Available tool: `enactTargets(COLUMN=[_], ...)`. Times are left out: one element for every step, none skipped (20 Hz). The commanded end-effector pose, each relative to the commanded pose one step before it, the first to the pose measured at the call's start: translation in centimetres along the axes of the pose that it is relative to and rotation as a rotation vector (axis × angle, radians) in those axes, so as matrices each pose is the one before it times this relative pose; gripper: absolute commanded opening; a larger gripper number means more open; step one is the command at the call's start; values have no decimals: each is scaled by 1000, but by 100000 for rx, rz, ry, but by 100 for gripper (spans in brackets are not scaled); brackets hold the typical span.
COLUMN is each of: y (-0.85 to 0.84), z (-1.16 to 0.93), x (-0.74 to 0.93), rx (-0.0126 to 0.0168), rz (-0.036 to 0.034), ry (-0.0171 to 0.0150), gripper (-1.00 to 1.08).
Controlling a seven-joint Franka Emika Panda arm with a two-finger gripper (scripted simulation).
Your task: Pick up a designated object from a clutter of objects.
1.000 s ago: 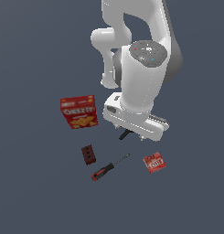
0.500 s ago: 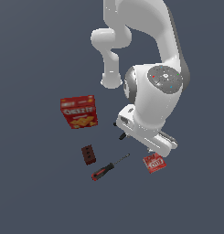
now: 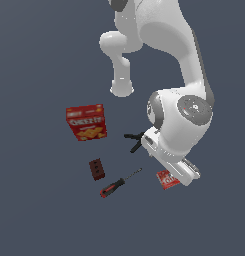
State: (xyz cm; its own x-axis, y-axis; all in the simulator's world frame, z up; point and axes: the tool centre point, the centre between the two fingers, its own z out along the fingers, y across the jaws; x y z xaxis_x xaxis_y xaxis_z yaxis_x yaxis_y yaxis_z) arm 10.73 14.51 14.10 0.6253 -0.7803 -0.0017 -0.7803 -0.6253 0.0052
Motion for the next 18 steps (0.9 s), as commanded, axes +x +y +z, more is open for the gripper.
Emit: enactTargets(y=[-869, -316, -304, -292, -275, -252, -228, -205, -184, -164, -145, -129, -113, -99, -85, -73, -63, -52], z=[1162, 466, 469, 472, 468, 451, 429, 407, 384, 361, 337, 313, 289, 265, 240, 215, 190, 165], x=[-633, -279, -289, -300, -304, -301, -292, -281, -269, -257, -242, -228, -212, -196, -178, -160, -143, -124], rx=[98, 32, 32, 33, 32, 31, 30, 28, 26, 25, 23, 21, 20, 18, 16, 14, 13, 11], rz=[5216, 2028, 2028, 2027, 1996, 1914, 1810, 1707, 1604, 1500, 1397, 1294, 1190, 1086, 984, 880, 775, 673], ry=[53, 10, 8, 7, 6, 5, 4, 3, 2, 1, 0, 0, -1, -1, -1, -1, -1, -1], gripper=[100, 100, 100, 100, 100, 100, 100, 100, 100, 100, 100, 100, 100, 100, 100, 100, 100, 100])
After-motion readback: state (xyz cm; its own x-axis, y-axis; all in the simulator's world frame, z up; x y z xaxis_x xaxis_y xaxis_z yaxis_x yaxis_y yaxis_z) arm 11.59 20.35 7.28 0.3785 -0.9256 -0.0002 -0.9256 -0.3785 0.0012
